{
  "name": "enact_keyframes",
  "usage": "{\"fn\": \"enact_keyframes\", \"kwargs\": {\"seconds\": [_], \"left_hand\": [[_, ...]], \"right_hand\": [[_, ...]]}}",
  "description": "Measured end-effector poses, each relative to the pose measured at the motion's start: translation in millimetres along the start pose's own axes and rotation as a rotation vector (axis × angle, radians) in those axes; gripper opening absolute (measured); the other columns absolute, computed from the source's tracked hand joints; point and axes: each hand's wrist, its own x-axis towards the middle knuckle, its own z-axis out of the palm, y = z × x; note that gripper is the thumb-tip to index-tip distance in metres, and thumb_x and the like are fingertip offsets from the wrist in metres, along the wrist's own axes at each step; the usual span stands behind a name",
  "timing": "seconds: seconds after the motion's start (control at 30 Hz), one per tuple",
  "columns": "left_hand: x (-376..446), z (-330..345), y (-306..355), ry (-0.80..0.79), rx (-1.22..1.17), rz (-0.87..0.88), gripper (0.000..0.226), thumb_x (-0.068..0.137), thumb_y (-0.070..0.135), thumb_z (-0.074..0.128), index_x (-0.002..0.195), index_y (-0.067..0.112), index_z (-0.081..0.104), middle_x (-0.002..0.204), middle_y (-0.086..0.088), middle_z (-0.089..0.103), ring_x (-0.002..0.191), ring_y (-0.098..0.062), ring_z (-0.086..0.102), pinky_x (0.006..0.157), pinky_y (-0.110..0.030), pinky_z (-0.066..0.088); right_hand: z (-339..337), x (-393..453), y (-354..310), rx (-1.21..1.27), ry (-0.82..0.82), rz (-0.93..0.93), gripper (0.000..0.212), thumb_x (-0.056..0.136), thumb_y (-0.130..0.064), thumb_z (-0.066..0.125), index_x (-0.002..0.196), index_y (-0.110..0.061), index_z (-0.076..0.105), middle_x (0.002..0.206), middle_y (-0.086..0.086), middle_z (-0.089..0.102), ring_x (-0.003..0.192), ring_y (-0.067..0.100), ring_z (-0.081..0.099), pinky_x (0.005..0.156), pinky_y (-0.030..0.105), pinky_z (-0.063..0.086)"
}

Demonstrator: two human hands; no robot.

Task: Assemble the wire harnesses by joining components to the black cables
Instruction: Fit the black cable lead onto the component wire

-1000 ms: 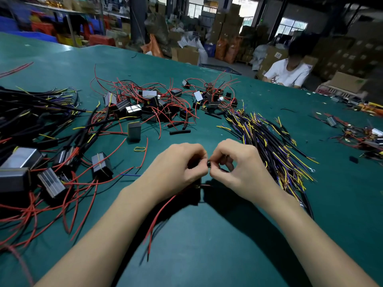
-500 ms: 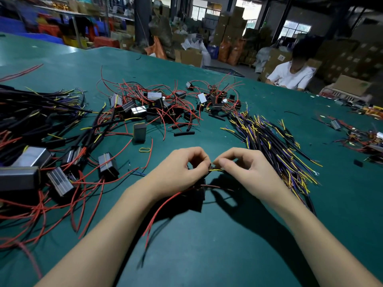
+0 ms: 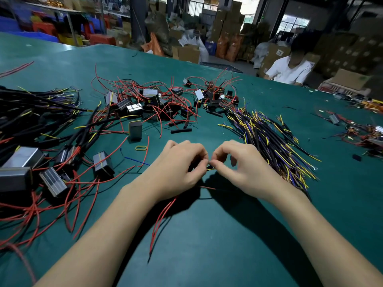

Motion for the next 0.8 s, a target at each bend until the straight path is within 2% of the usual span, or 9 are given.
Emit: {"fn": "enact_keyframes", "kwargs": {"seconds": [0.07, 0.13, 0.17, 0.3, 0.43, 0.63, 0.8], "left_hand": [[1, 0, 1, -0.022, -0.018, -0.022, 0.012, 0.094, 0.024, 0.049, 0.087, 0.019, 0.057, 0.071, 0.016, 0.048, 0.079, -0.013, 0.046, 0.089, -0.036, 0.034], [2, -1, 4, -0.039, -0.063, -0.064, 0.012, 0.095, 0.021, 0.049, 0.086, 0.018, 0.057, 0.071, 0.014, 0.049, 0.079, -0.018, 0.048, 0.087, -0.037, 0.036], [2, -3, 5, -0.053, -0.103, -0.093, 0.013, 0.095, 0.021, 0.048, 0.087, 0.017, 0.057, 0.072, 0.012, 0.052, 0.080, -0.020, 0.050, 0.085, -0.036, 0.037], [3, -6, 5, -0.114, -0.231, -0.224, 0.015, 0.096, 0.024, 0.047, 0.085, 0.019, 0.056, 0.077, 0.005, 0.057, 0.070, -0.015, 0.051, 0.069, -0.027, 0.037], [2, -7, 5, -0.119, -0.275, -0.255, 0.016, 0.096, 0.026, 0.047, 0.084, 0.021, 0.056, 0.076, 0.007, 0.056, 0.071, -0.014, 0.050, 0.067, -0.025, 0.037], [0, -9, 3, -0.091, -0.255, -0.220, 0.013, 0.095, 0.025, 0.052, 0.082, 0.024, 0.056, 0.077, 0.010, 0.060, 0.078, -0.015, 0.055, 0.077, -0.029, 0.039], [-3, -18, -4, -0.140, -0.184, -0.175, 0.015, 0.092, 0.024, 0.055, 0.079, 0.027, 0.050, 0.083, 0.010, 0.062, 0.086, -0.014, 0.057, 0.085, -0.036, 0.041]], "right_hand": [[2, 0, -2, -0.304, 0.019, -0.232, 0.015, 0.092, -0.010, 0.056, 0.079, -0.003, 0.061, 0.077, 0.004, 0.058, 0.077, 0.019, 0.050, 0.068, 0.026, 0.040], [6, 0, -5, -0.562, 0.092, -0.412, 0.023, 0.095, -0.008, 0.046, 0.077, 0.000, 0.058, 0.075, 0.013, 0.056, 0.072, 0.031, 0.052, 0.065, 0.040, 0.046], [8, -1, -5, -0.607, 0.127, -0.446, 0.025, 0.096, -0.006, 0.044, 0.076, 0.001, 0.058, 0.074, 0.015, 0.056, 0.069, 0.033, 0.052, 0.063, 0.043, 0.047], [15, -5, -4, -0.510, 0.206, -0.398, 0.024, 0.097, -0.005, 0.047, 0.078, 0.003, 0.059, 0.075, 0.015, 0.056, 0.068, 0.034, 0.051, 0.063, 0.044, 0.047], [17, -5, -3, -0.400, 0.203, -0.341, 0.019, 0.094, -0.006, 0.052, 0.084, 0.004, 0.063, 0.077, 0.014, 0.059, 0.071, 0.034, 0.051, 0.067, 0.040, 0.045], [15, -6, 0, -0.147, 0.161, -0.239, 0.007, 0.088, -0.001, 0.059, 0.082, -0.001, 0.062, 0.075, 0.004, 0.054, 0.072, 0.022, 0.045, 0.067, 0.024, 0.036], [21, -5, -1, -0.064, 0.131, -0.174, 0.007, 0.086, -0.001, 0.061, 0.080, -0.004, 0.060, 0.073, -0.005, 0.050, 0.071, 0.009, 0.039, 0.067, 0.013, 0.031]]}}
